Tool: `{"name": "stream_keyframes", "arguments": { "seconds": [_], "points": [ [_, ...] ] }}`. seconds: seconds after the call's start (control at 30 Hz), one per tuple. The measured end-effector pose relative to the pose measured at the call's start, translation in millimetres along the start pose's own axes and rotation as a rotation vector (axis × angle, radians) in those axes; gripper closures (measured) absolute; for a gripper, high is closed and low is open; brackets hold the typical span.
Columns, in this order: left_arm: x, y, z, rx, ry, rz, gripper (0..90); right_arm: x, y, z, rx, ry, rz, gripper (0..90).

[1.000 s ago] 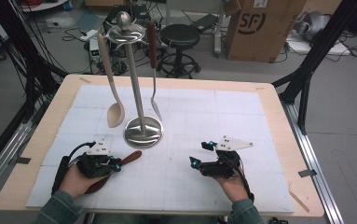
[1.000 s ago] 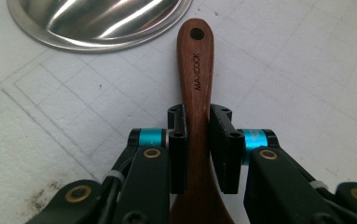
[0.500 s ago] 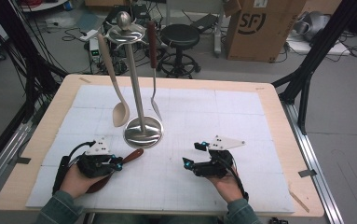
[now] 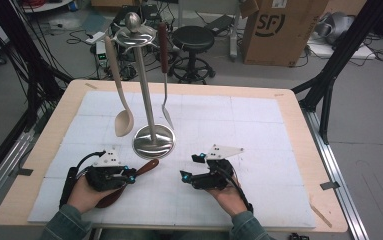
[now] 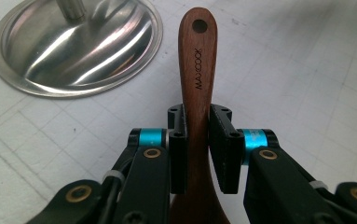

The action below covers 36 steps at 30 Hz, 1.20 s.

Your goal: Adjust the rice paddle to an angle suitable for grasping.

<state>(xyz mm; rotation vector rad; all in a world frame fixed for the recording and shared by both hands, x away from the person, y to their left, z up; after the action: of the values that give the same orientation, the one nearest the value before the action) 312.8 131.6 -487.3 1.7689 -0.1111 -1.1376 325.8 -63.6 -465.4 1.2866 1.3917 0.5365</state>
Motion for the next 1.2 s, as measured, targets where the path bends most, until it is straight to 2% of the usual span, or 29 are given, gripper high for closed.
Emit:
{"name": "stream_keyframes", "arguments": {
  "seconds": [0.2, 0.6, 0.83, 1.03, 1.2],
  "points": [
    [-3.5, 5.9, 2.5, -0.016, -0.017, 0.031, 78.2, 22.7, 3.9, -4.5, 0.014, 0.037, -0.014, 29.5],
    [-5.5, 15.0, 11.9, 0.0, -0.032, 0.06, 78.3, 48.6, 8.8, -8.2, 0.068, 0.088, -0.013, 38.5],
    [-7.1, 21.3, 19.3, 0.012, -0.054, 0.08, 78.2, 58.1, 14.6, -18.3, 0.059, 0.145, -0.001, 48.0],
    [-8.1, 24.4, 23.4, 0.016, -0.068, 0.089, 78.5, 64.2, 16.2, -24.5, 0.076, 0.192, 0.004, 51.8],
    [-8.9, 24.9, 22.2, 0.004, -0.075, 0.095, 78.4, 67.4, 18.6, -25.3, 0.089, 0.199, 0.016, 55.4]
  ]
}}
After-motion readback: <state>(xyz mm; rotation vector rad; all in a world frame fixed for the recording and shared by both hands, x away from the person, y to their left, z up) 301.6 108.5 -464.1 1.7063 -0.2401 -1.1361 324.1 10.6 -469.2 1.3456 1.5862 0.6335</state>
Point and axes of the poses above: each handheld gripper's, and its own axes: x roughly forward along the jaws, y roughly out of its top, z roughly to its right, the point moved 10 cm from there along x, roughly forward along the jaws, and after that the axes turned 12 degrees about y, right-handed, at the moved point
